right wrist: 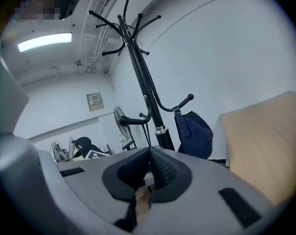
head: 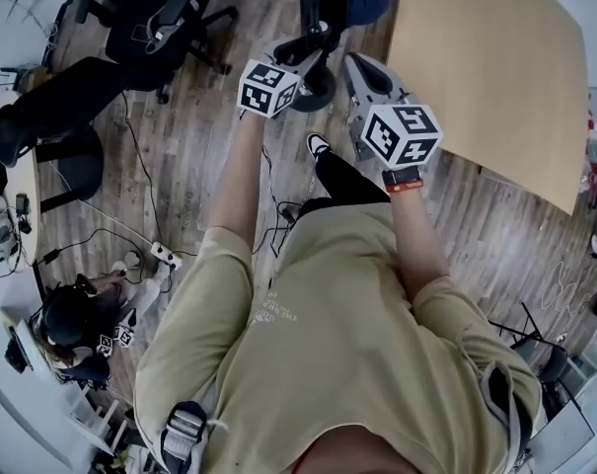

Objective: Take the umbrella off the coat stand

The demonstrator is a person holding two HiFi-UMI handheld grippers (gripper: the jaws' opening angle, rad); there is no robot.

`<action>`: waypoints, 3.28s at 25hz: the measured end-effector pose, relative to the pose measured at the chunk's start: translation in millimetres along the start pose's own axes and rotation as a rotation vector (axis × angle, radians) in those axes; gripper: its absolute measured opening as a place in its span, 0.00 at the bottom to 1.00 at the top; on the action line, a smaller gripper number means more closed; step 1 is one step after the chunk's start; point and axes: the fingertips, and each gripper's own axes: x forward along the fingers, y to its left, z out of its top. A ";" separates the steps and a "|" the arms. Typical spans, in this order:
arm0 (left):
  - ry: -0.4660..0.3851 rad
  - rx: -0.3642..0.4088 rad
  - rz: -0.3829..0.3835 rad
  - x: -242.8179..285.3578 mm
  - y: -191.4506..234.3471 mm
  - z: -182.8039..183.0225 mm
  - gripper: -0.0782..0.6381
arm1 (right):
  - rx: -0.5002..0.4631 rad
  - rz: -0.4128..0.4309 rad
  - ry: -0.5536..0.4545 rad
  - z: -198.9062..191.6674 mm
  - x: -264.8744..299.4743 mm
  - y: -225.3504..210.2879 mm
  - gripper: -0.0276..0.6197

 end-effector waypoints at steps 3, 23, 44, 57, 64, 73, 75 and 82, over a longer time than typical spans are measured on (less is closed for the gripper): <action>-0.009 -0.012 0.007 -5.8 -2.4 2.4 0.33 | 0.004 0.002 -0.007 5.1 -0.9 -0.8 0.07; -0.003 -0.059 0.041 -47.6 -18.7 23.3 0.32 | 0.024 0.023 -0.018 7.9 -1.6 9.3 0.07; -0.039 -0.041 0.058 -99.7 -73.8 69.8 0.32 | 0.091 0.003 -0.089 42.7 -34.3 14.5 0.07; -0.046 -0.142 0.190 -170.1 -93.2 79.2 0.32 | 0.006 -0.024 -0.118 54.9 -76.2 51.8 0.07; -0.098 -0.191 0.310 -227.4 -108.5 84.0 0.32 | -0.082 -0.049 -0.113 50.1 -110.2 79.7 0.07; -0.216 -0.159 0.480 -295.5 -140.0 101.2 0.32 | -0.152 -0.105 -0.148 41.5 -157.2 109.2 0.07; -0.245 -0.159 0.514 -309.7 -147.5 102.1 0.32 | -0.159 -0.116 -0.153 37.9 -166.4 116.4 0.07; -0.294 -0.163 0.570 -339.1 -160.9 94.9 0.32 | -0.207 -0.125 -0.151 23.8 -186.2 137.0 0.06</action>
